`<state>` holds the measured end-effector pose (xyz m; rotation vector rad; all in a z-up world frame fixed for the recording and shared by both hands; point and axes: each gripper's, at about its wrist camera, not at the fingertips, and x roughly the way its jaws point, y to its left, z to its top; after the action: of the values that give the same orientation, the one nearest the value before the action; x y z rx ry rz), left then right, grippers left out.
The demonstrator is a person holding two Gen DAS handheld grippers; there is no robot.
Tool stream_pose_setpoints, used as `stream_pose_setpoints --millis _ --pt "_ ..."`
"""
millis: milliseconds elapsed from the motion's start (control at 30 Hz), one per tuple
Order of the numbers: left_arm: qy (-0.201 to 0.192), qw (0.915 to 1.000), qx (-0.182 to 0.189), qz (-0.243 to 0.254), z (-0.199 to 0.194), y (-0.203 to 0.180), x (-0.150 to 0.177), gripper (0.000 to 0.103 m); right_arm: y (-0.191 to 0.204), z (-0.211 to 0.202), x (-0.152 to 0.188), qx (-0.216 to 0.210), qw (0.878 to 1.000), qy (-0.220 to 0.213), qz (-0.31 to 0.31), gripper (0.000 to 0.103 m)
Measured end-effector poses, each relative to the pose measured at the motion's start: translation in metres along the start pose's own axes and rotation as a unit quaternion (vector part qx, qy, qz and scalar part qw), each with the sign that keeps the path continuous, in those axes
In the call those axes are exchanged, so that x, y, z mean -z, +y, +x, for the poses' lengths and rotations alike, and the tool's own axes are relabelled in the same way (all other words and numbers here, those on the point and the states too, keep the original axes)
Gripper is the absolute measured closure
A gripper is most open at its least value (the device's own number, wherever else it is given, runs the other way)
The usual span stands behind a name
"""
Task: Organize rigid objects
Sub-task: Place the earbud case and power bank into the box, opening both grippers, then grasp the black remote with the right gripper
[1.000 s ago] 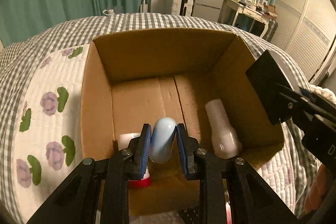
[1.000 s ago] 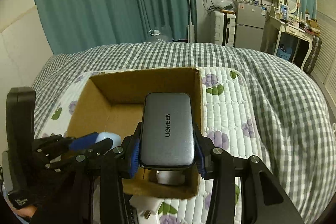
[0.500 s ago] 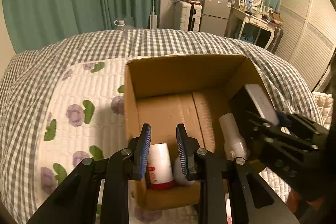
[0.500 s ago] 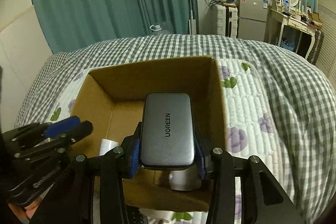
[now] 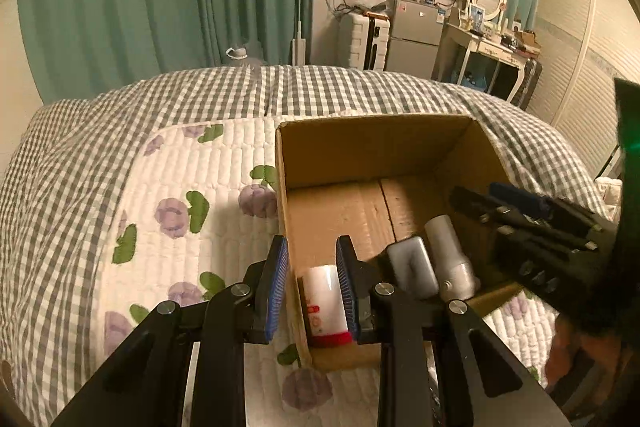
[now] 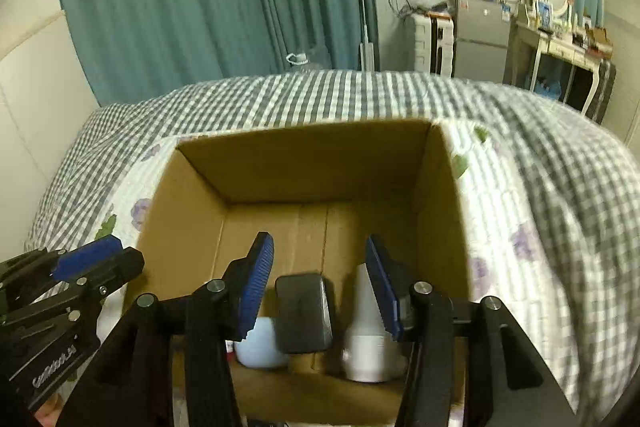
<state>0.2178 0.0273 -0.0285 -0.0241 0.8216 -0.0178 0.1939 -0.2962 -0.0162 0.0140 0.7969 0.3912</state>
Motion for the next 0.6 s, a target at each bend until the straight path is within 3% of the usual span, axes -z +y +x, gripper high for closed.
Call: stream_pose_setpoints --millis 100,167,367,467,600 --pt "-0.007 1.0 0.0 0.0 -0.021 -0.001 0.004 0.066 -0.003 -0.026 -0.003 0.011 1.0 -0.001 -0.007 0.05" --pt "-0.013 0.9999 0.001 0.001 -0.039 -0.004 0.009 0.043 -0.005 -0.048 -0.002 0.023 1.0 -0.003 -0.011 0.045" --pt "-0.02 0.9998 0.002 0.006 -0.082 -0.014 0.03 0.028 -0.004 -0.105 0.019 0.042 0.999 -0.007 -0.02 0.033" --pt "-0.028 0.9996 -0.003 0.004 -0.103 -0.019 0.042 0.017 -0.002 -0.128 0.03 0.049 0.999 -0.009 -0.017 0.018" --pt "-0.035 0.9993 -0.006 -0.008 -0.123 -0.021 0.059 0.013 -0.001 -0.157 0.042 0.058 0.998 -0.018 -0.004 0.01"
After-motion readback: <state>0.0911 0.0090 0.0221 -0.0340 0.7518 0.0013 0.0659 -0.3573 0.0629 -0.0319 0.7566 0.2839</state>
